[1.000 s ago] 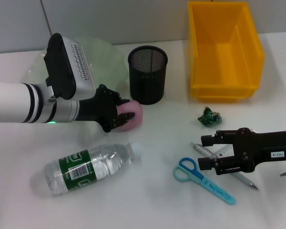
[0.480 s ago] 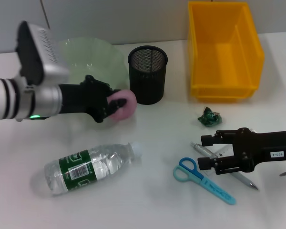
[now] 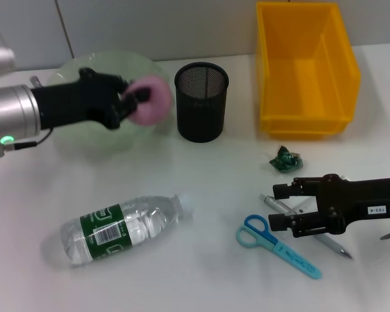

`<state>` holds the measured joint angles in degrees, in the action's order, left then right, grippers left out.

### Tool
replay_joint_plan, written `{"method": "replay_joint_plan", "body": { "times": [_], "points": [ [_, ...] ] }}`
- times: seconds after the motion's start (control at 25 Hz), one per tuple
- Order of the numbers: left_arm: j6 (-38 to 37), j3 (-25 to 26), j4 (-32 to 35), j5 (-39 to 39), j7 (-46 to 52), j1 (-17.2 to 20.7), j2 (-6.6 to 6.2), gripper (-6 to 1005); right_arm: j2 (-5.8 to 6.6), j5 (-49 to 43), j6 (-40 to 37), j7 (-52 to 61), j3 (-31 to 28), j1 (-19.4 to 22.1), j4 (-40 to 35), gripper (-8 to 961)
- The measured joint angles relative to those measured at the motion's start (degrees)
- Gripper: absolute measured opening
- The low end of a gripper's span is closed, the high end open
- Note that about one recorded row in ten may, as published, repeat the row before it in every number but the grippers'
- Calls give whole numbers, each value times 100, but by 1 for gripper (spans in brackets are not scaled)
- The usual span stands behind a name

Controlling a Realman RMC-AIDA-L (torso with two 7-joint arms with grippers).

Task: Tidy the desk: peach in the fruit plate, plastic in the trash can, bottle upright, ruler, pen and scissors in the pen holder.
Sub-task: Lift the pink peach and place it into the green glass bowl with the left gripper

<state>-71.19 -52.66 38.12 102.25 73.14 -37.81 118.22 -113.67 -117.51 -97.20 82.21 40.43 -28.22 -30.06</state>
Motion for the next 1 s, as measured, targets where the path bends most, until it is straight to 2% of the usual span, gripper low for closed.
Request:
{"method": "replay_joint_plan", "body": {
  "times": [0.24, 0.48, 0.6, 1.0],
  "points": [
    [114, 154, -15, -453, 125, 58, 0, 130, -4, 0, -1, 2, 0, -23, 3, 815],
    [1084, 199, -411, -1536, 109, 161, 24, 85, -6, 0, -1, 5, 0, -26, 9, 815],
    [1474, 201, -598, -1770, 10, 136, 29, 63, -7, 0, -1, 5, 0, -32, 6, 815],
    [2480, 130, -1107, -1837, -354, -77, 52, 64, -6, 1, -1, 6, 0, -50, 0, 815]
  ]
}}
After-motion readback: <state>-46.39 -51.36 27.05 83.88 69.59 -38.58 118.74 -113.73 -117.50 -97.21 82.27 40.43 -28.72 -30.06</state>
